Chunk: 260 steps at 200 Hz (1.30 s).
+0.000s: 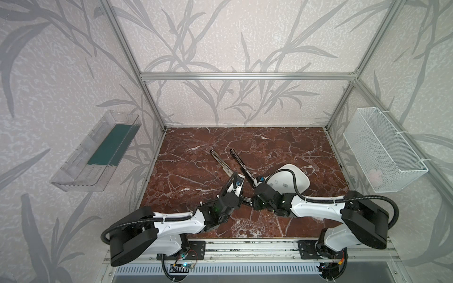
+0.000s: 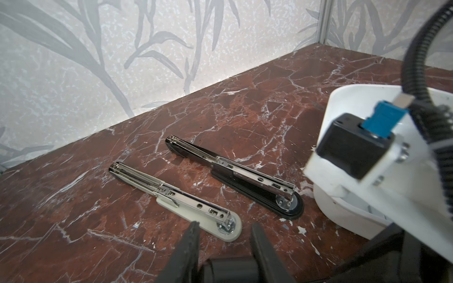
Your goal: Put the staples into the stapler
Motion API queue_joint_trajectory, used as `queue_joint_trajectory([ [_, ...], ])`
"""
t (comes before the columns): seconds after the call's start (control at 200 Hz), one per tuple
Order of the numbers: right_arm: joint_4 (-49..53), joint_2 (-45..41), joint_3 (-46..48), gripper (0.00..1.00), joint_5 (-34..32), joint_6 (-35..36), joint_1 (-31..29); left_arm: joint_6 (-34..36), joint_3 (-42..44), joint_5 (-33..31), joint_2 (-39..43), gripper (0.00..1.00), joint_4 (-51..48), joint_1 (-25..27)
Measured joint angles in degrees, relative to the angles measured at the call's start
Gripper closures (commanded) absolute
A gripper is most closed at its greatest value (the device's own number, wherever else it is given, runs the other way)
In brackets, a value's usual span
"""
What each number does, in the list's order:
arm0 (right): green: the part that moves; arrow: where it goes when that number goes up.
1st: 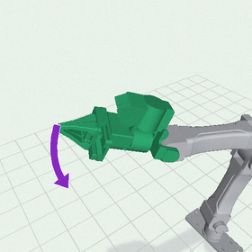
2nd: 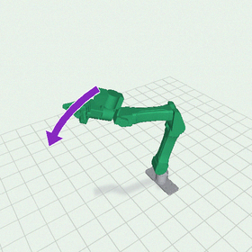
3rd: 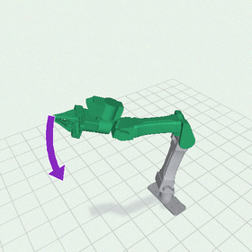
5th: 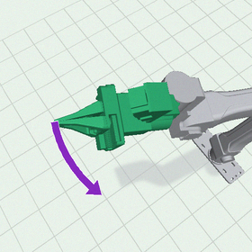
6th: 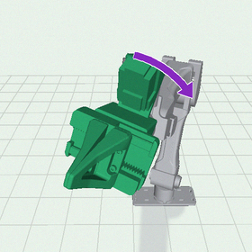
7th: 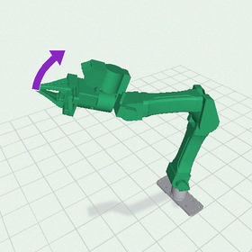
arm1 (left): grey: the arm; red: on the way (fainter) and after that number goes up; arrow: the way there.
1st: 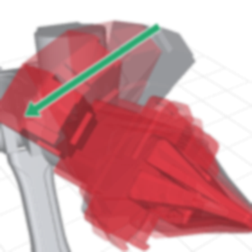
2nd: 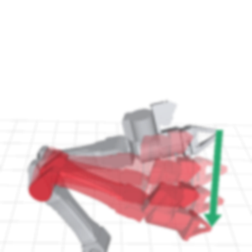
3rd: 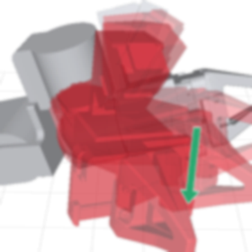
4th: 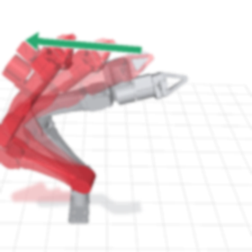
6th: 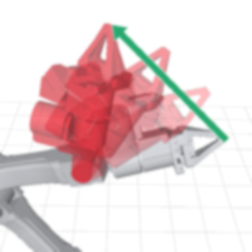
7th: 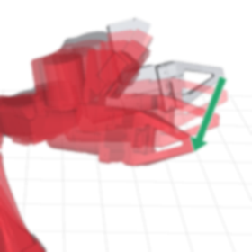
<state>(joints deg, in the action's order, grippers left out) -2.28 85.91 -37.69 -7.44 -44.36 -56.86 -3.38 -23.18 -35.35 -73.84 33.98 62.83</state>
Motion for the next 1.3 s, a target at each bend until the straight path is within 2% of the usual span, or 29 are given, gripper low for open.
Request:
queue_joint_trajectory([
  [0.325, -2.84, 0.24, 0.59, 0.85, 0.48, -0.48, -0.2, -0.28, 0.9, 0.79, -2.64, 0.51, 2.45, 0.94],
  [0.52, -3.93, 0.94, 0.59, 0.85, 0.44, -0.46, -0.2, -0.28, 1.07, 2.38, -5.44, 0.41, 4.26, 0.94],
  [0.7, -4.13, 1.38, 0.57, 0.85, 0.37, -0.46, -0.2, -0.28, 1.2, 3.54, -6.4, 0.39, 5.09, 0.94],
  [0.82, -4.11, 1.38, 0.57, 0.85, 0.2, -0.46, -0.17, -0.26, 1.46, 4.2, -6.36, 0.33, 5.4, 0.92],
  [0.935, -4.09, 1.38, 0.57, 0.85, 0.02, -0.42, -0.2, -0.42, 2.69, 4.85, -6.27, 0.23, 7.17, 0.85],
  [1.04, -4.09, 1.38, 0.57, 0.85, -0.04, -0.15, -0.2, -0.2, 4.7, 5.66, -6.25, 0.21, 9.92, 0.85],
  [1.299, -3.63, 0.92, 0.2, 0.85, -1.18, 0.87, -0.2, 1.4, 8.07, 8.98, -3.54, 0.09, 11.41, 0.94],
])
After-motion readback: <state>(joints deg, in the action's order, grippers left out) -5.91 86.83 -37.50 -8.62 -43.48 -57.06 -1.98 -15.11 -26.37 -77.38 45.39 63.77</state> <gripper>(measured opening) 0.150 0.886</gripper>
